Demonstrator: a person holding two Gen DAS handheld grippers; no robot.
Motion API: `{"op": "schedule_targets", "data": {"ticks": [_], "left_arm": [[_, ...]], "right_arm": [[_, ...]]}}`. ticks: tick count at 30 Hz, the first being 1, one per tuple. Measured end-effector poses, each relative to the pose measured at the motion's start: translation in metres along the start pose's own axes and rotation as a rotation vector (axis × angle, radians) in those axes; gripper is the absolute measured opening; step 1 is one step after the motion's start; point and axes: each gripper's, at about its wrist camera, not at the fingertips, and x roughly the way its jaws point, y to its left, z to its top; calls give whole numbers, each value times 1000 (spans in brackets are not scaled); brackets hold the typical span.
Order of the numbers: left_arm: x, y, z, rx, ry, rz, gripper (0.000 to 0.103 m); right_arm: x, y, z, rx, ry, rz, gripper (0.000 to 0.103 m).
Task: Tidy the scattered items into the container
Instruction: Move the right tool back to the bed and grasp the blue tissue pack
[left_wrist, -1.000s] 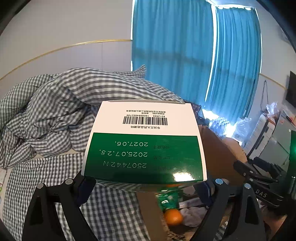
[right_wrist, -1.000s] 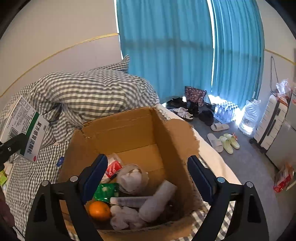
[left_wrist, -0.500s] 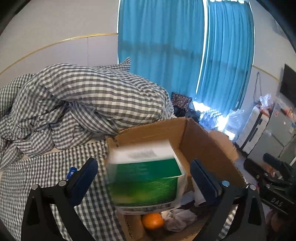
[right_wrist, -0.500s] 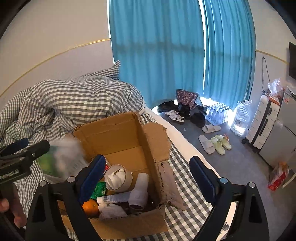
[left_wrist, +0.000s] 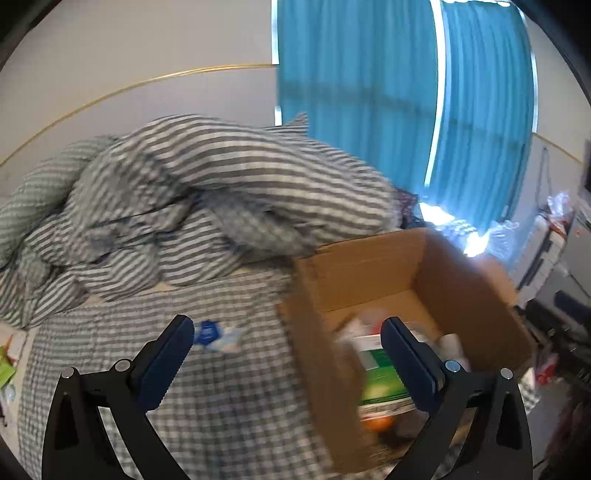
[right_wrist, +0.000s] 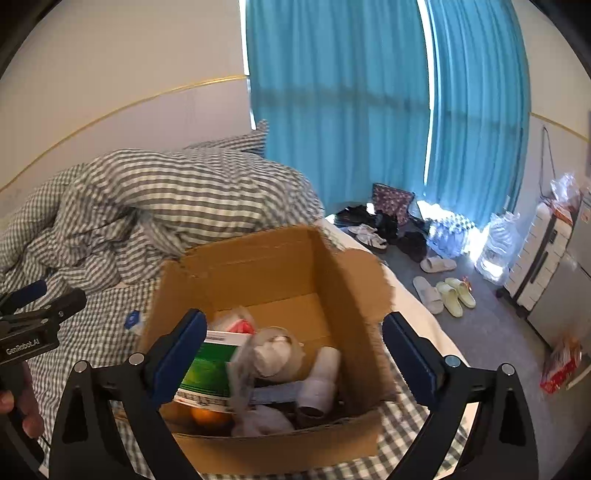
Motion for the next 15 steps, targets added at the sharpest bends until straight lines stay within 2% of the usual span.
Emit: {"op": "schedule_targets", "data": {"ticks": [8, 15], "left_arm": [[-19, 104, -16, -124, 9, 119, 103], [-29, 161, -31, -145, 8, 216, 103]], "right_arm": [[-8, 76, 4, -97, -33, 88, 101], [9, 151, -1, -150, -5, 165, 101]]}}
